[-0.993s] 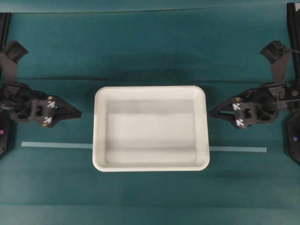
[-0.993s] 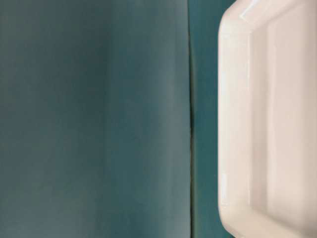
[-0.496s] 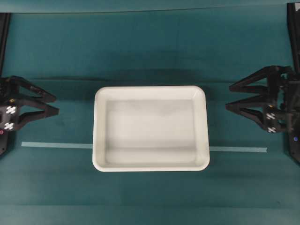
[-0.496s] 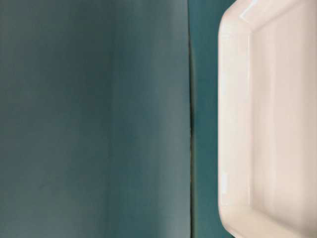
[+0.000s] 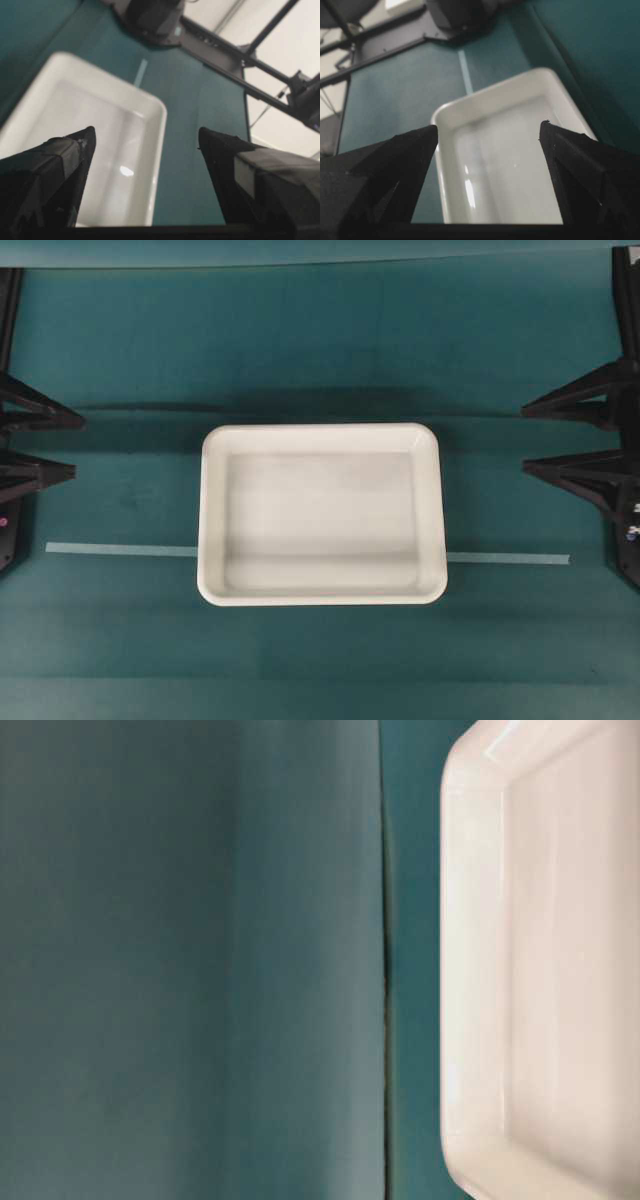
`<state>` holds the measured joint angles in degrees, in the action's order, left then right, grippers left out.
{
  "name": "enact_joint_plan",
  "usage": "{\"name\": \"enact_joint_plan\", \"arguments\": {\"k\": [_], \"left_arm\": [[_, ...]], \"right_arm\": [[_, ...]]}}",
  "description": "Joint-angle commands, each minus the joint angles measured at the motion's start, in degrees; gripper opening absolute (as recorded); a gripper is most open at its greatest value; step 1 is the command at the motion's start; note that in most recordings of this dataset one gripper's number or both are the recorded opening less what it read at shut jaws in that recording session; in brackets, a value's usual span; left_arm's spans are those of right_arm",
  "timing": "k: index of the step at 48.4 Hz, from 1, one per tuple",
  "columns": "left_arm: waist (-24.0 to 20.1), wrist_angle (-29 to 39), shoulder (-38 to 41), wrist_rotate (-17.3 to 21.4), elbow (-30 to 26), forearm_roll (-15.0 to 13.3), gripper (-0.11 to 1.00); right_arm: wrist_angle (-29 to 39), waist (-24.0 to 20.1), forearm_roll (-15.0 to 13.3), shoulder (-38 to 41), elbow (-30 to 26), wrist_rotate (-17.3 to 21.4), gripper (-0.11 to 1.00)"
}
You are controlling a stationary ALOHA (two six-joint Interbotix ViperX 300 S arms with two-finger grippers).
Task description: Lift the white case with both hands.
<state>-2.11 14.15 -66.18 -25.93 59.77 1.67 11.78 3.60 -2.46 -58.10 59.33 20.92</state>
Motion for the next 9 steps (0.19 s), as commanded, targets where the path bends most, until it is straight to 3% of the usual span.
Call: {"name": "enact_joint_plan", "arguments": {"k": [1, 9], "left_arm": [[0.8, -0.2, 0.4, 2.2, -1.8, 0.2, 0.89], [1.7, -0.2, -0.9, 4.3, -2.4, 0.2, 0.89]], "right_arm": [[-0.2, -0.6, -0.2, -0.8, -0.9, -0.3, 0.88], [1.3, -1.0, -0.2, -3.3, -1.0, -0.4, 0.88]]}}
